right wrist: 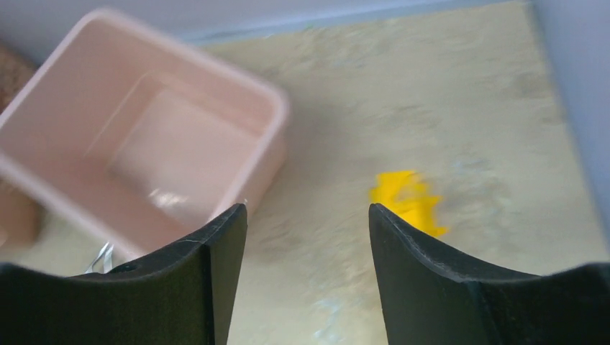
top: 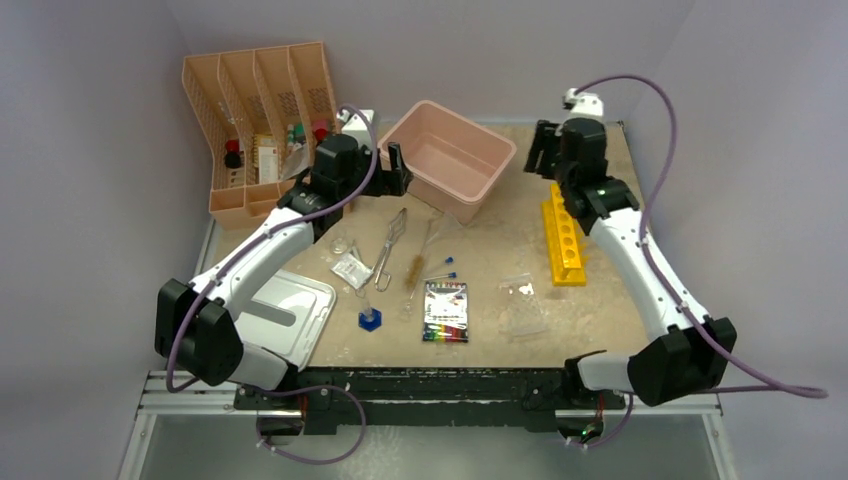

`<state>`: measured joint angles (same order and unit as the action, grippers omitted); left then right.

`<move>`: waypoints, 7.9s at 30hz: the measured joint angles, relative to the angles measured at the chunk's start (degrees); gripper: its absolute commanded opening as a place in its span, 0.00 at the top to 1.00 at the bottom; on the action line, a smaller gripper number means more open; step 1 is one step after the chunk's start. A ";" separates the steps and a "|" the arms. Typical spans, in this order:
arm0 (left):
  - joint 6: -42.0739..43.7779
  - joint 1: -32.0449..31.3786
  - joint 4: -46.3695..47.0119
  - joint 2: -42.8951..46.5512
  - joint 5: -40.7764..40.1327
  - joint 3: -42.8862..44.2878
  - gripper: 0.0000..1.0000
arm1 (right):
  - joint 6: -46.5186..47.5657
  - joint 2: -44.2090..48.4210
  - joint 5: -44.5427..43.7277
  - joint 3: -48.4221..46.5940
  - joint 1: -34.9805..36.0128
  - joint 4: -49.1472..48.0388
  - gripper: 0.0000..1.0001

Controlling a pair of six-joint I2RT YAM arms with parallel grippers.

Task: Organize the chemistry lab equipment

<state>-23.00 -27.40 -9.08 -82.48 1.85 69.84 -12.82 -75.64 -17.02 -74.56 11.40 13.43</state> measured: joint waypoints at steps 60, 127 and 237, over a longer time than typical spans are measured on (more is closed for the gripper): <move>-10.91 0.76 -3.87 11.32 -14.67 -11.37 0.34 | -30.29 -23.37 0.13 12.31 35.26 4.96 0.43; -16.39 -9.44 15.98 -5.27 17.49 -10.82 0.35 | -45.68 1.14 -4.85 21.77 22.21 -5.27 0.79; 4.04 -6.54 4.20 -6.56 19.26 1.38 0.38 | -13.64 17.86 10.73 23.10 5.14 6.62 0.83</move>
<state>-18.96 -33.93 -4.89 -89.03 21.10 71.22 -26.46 -57.78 -6.28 -51.46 16.53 20.05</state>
